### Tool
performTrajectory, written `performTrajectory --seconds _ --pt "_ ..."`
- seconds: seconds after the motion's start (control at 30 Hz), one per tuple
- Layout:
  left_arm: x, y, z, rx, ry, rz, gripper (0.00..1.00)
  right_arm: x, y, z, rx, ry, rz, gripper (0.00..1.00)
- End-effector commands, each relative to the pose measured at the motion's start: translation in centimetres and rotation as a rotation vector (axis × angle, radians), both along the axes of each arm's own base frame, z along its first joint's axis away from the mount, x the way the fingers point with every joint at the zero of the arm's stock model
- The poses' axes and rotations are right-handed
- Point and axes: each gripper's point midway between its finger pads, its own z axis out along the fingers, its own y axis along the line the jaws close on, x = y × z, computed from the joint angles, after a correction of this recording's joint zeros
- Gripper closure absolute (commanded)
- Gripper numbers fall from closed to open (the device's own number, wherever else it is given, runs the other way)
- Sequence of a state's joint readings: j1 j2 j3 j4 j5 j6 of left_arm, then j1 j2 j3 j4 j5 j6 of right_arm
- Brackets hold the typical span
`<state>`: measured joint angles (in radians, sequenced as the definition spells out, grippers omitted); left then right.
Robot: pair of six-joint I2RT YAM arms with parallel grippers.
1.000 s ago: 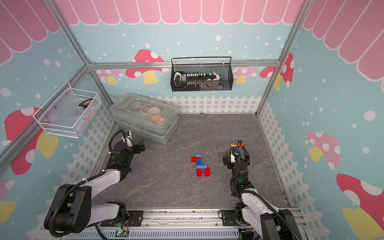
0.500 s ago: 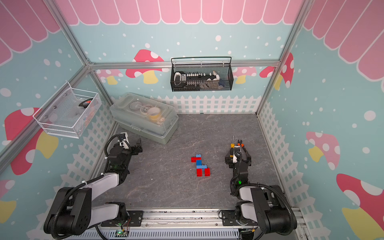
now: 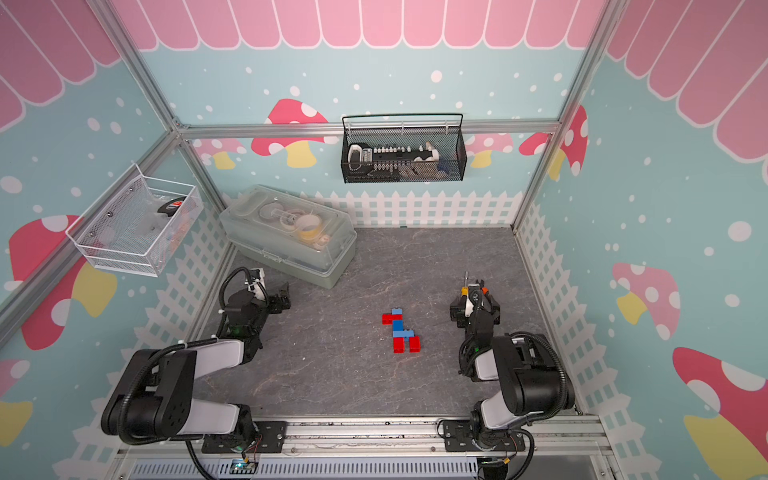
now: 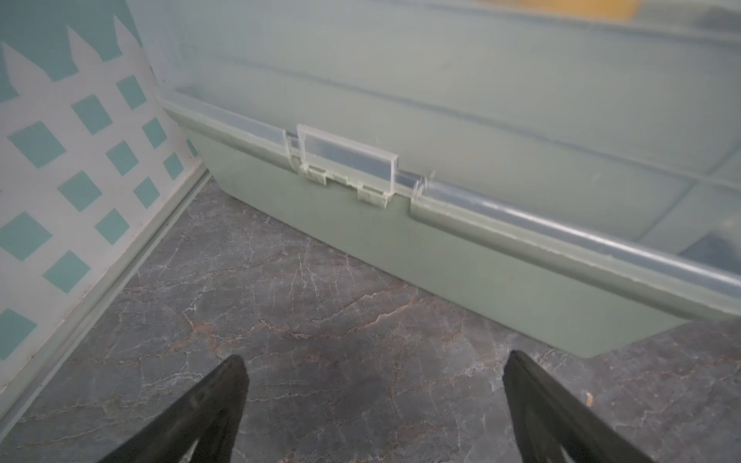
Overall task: Assemble a giraffe with lego
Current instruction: Reset both arms
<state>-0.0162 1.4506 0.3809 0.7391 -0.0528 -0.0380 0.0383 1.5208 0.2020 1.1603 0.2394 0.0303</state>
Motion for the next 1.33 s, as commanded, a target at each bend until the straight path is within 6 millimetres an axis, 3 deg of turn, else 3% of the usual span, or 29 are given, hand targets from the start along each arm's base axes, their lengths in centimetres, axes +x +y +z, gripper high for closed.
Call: performTrajectory --seconds 0.0,0.33,0.7,0.83,1.3 --pt "1.2 0.3 0.8 0.009 -0.062 0.017 0.01 1.6 -0.7 0.7 0.057 0.003 -0.011 0.01" --pt "1.5 0.8 0.4 0.006 -0.04 0.047 0.01 2.8 -0.3 0.0 0.071 0.073 0.037 0.01" --pt "1.4 0.8 0.5 0.016 -0.053 0.054 0.01 2.7 -0.2 0.1 0.066 0.067 0.039 0.01" --pt "1.4 0.8 0.5 0.016 -0.052 0.054 0.01 3.1 1.0 0.0 0.057 0.089 0.114 0.01" --pt "1.4 0.8 0.5 0.016 -0.052 0.055 0.01 3.1 1.0 -0.2 0.061 0.098 0.114 0.01"
